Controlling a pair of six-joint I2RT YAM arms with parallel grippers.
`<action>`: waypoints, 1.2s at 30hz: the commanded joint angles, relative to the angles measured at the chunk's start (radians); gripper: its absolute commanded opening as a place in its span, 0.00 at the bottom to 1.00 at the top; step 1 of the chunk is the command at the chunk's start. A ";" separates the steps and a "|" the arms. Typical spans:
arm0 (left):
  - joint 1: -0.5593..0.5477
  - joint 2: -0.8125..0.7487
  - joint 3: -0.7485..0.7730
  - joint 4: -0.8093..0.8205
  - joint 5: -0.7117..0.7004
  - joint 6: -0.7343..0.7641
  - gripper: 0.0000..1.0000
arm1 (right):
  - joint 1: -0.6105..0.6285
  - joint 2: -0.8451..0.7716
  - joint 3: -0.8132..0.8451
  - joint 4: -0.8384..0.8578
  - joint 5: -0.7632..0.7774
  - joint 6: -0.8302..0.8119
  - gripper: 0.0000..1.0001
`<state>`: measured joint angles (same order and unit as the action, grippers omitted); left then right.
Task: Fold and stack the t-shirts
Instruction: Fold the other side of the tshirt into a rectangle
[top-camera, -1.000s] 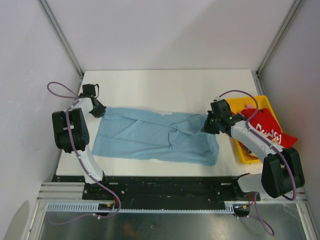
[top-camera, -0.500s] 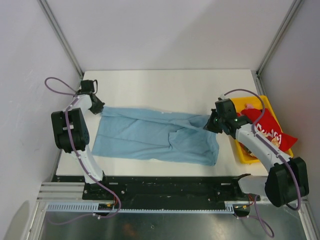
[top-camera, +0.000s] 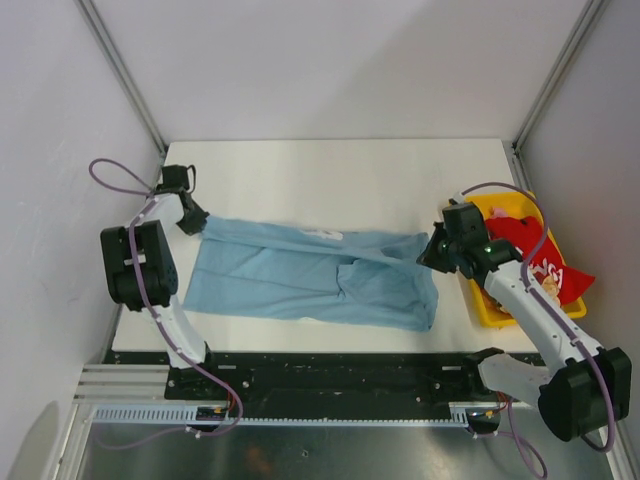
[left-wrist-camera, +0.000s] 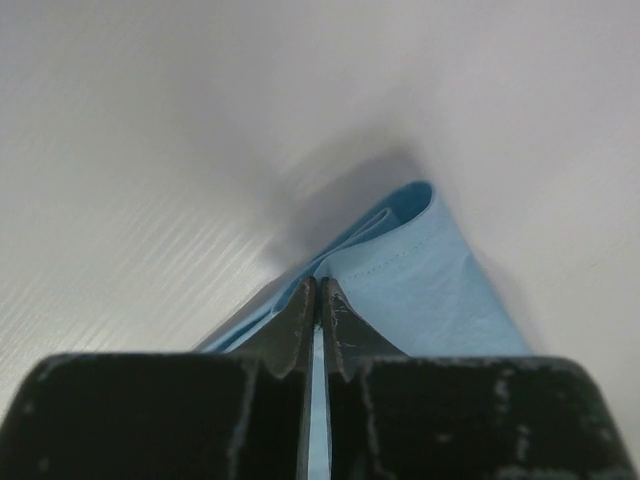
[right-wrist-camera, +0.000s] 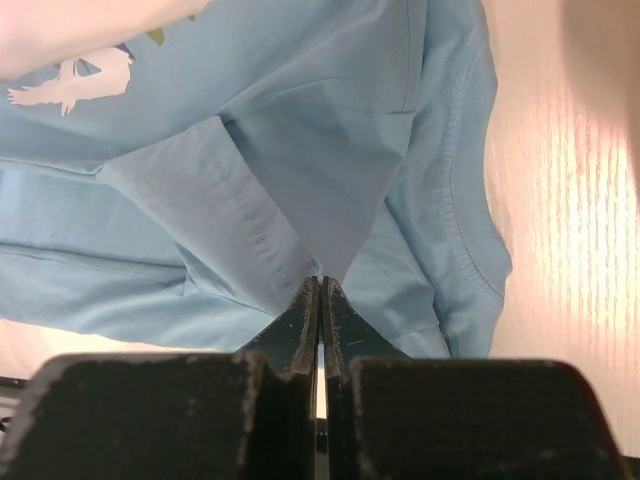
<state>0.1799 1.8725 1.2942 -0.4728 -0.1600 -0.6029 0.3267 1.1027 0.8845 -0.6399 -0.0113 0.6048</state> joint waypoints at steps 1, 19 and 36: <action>0.005 -0.089 -0.063 0.009 -0.010 -0.010 0.10 | 0.019 -0.032 0.001 -0.055 0.040 0.010 0.00; 0.018 -0.213 -0.189 0.016 0.045 -0.141 0.36 | 0.081 0.024 -0.073 0.005 0.026 0.023 0.00; 0.018 -0.095 -0.150 0.016 0.025 -0.290 0.29 | 0.083 0.042 -0.075 0.020 0.028 0.024 0.00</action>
<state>0.1921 1.7596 1.1034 -0.4732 -0.1196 -0.8486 0.4046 1.1419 0.8154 -0.6380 -0.0002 0.6186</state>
